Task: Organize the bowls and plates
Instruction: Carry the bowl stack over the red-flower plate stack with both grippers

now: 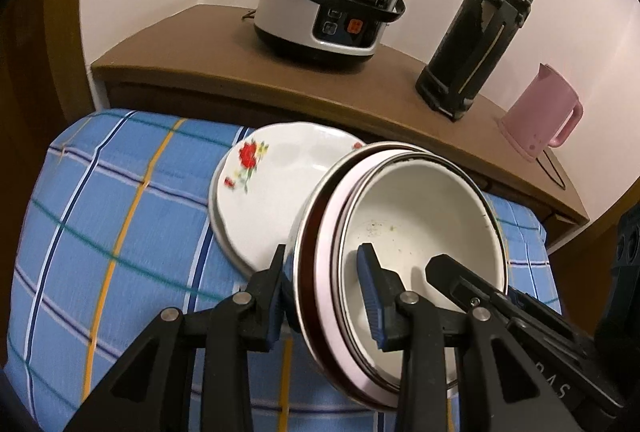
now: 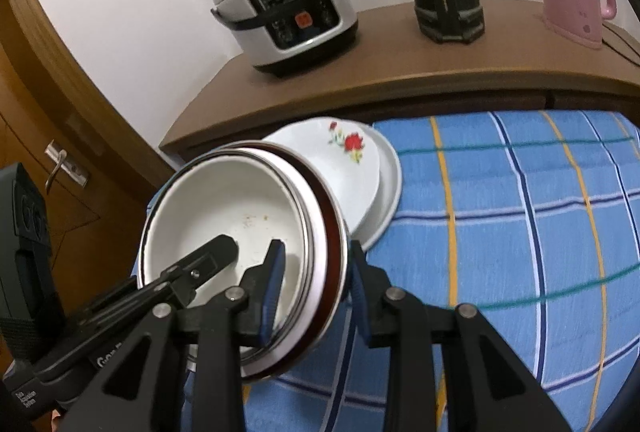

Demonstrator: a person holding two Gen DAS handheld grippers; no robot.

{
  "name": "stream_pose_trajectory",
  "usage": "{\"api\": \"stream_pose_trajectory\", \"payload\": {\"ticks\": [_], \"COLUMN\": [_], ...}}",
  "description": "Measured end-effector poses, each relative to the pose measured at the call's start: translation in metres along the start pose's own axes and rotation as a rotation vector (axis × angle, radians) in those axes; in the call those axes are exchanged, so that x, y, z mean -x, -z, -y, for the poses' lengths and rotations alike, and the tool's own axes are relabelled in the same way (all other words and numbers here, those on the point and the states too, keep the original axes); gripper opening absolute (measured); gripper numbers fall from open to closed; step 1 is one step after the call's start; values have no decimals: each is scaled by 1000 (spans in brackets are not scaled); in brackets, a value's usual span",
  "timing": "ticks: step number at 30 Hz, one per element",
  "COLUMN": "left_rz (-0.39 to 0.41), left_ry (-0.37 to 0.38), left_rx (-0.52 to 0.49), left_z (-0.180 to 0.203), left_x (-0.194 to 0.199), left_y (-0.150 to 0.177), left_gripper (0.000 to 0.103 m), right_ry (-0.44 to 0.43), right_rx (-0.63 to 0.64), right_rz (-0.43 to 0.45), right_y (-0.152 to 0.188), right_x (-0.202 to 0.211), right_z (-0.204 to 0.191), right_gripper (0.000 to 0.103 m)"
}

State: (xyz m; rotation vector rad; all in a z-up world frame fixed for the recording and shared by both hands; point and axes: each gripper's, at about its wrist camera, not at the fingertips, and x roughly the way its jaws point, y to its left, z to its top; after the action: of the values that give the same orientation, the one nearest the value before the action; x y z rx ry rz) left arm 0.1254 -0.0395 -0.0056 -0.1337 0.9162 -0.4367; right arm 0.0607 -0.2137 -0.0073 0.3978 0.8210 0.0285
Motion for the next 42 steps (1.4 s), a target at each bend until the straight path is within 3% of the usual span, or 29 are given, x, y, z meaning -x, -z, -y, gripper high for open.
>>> {"api": "stream_pose_trajectory", "payload": {"ticks": [14,28,42], "left_rz": [-38,-56,9], "left_ry": [26,12,-15], "left_rx": [-18,-8,-65], "left_z": [-7,-17,-21], "left_x": [-53,-75,-86], "left_y": [-31,-45,-54], "left_gripper": [36,36,37], "right_ry": [48,79,52], "right_rx": [-39,-12,18], "right_rz": [-24,-40,19], "right_y": [-39,-55,-55], "right_x": [-47,-74,-86], "right_z": [15,15,14], "right_gripper": [31,30,34]}}
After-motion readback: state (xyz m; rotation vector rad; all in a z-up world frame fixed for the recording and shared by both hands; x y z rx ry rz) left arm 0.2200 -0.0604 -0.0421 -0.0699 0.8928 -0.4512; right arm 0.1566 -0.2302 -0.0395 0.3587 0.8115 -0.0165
